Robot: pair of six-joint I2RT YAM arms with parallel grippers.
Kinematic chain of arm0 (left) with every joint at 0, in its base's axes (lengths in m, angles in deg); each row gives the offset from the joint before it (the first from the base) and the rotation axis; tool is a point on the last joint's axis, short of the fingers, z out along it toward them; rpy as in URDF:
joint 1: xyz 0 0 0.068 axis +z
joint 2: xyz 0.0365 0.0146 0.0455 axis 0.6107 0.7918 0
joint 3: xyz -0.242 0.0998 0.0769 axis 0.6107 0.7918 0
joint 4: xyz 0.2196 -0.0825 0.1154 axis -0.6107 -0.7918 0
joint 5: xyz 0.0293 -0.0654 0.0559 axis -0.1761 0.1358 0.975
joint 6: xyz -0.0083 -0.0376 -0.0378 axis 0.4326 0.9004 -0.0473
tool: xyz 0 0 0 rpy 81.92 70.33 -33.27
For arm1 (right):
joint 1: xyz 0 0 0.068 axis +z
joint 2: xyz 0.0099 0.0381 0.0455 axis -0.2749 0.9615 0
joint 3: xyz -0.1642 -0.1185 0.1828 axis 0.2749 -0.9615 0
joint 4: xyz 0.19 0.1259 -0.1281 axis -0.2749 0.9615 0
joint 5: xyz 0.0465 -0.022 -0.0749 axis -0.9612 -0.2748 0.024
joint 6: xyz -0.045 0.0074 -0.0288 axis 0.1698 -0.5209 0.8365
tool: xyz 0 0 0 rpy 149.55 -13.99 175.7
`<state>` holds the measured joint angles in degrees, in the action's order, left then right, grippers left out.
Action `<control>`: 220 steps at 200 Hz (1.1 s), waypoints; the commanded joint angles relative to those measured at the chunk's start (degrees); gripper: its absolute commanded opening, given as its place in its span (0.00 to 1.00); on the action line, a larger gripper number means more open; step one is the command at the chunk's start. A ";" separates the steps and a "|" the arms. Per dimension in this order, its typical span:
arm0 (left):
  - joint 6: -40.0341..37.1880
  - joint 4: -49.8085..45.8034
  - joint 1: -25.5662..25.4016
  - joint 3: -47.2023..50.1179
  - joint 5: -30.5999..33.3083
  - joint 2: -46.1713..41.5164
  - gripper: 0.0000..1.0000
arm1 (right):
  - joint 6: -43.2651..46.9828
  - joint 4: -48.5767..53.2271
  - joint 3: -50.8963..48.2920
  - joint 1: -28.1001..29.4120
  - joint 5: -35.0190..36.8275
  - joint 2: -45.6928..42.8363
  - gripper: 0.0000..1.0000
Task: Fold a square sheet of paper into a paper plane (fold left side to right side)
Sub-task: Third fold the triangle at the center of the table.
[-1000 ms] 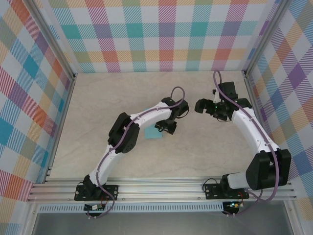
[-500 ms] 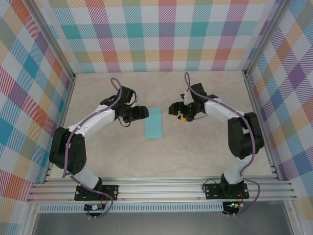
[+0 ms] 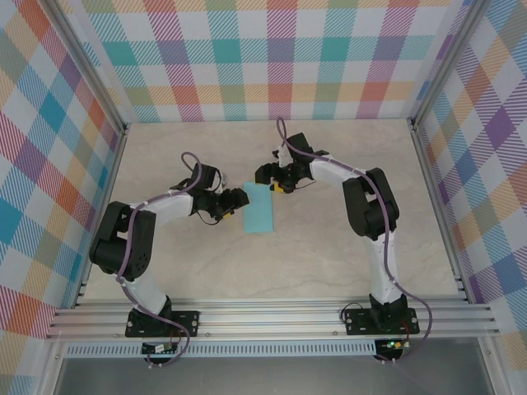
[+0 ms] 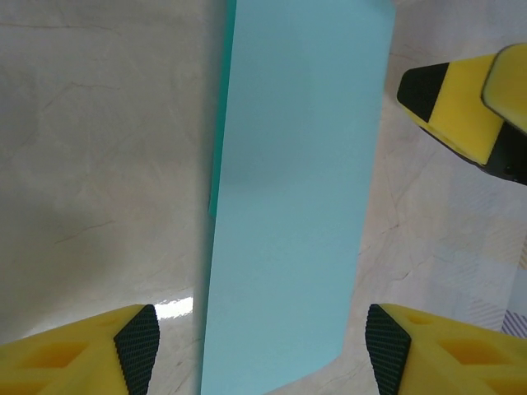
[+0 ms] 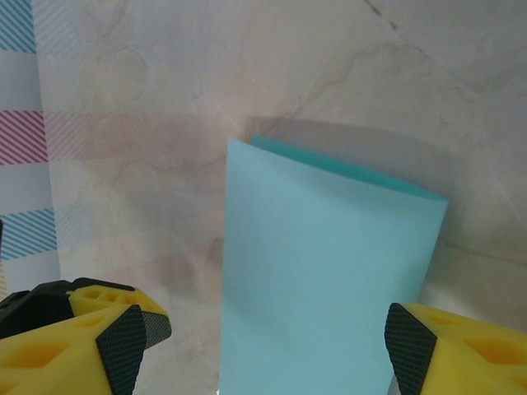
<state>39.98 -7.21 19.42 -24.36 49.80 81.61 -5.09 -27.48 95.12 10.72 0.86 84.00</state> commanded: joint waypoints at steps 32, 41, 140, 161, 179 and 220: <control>0.41 1.33 0.82 -0.48 -1.22 3.30 0.69 | 2.29 3.49 5.25 0.12 -0.88 4.93 0.79; 0.34 1.10 0.82 -0.52 -1.04 3.58 0.69 | 2.58 4.27 5.38 0.13 -0.35 5.23 0.79; 0.87 2.51 0.05 -4.06 -6.07 9.05 0.58 | 5.90 11.14 6.31 0.13 1.57 7.61 0.78; 1.11 2.83 -0.58 -4.99 -6.70 9.96 0.57 | 6.00 11.24 6.31 0.09 1.54 7.61 0.78; 1.53 3.32 -0.77 -5.26 -6.87 10.23 0.55 | 6.02 11.32 6.23 0.13 1.45 7.62 0.78; 2.59 4.97 -0.95 -5.27 -8.85 9.54 0.45 | 5.99 11.23 6.05 0.23 1.34 7.58 0.78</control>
<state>42.17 -9.36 20.17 -28.27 45.69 89.21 0.20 -21.43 101.61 10.68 1.19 88.85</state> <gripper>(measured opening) 0.484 0.779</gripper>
